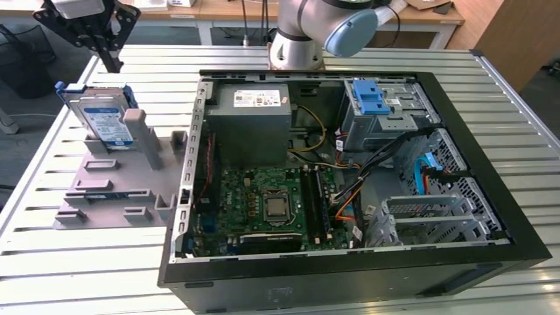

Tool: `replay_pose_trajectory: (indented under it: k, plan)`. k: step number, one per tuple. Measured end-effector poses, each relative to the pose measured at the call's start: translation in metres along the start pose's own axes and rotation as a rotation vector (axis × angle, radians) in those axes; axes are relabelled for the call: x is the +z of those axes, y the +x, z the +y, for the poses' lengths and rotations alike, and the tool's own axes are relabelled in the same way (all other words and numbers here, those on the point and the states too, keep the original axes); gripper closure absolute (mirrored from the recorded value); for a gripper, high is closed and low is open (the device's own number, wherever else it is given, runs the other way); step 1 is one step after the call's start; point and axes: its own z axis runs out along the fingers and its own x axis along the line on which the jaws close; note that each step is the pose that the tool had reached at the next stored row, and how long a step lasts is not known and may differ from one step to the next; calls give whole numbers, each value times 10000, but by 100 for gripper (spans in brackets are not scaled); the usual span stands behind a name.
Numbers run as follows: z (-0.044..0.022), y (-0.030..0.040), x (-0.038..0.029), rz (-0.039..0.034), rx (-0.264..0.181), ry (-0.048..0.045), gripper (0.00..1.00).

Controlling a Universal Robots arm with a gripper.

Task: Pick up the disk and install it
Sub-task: 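Reach for the disk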

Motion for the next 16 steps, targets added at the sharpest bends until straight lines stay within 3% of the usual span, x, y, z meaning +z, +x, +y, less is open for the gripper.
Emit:
replay_pose_trajectory:
  k: [16]
  plan:
    - [-3, 231, 8, -1, 0, 0, 89]
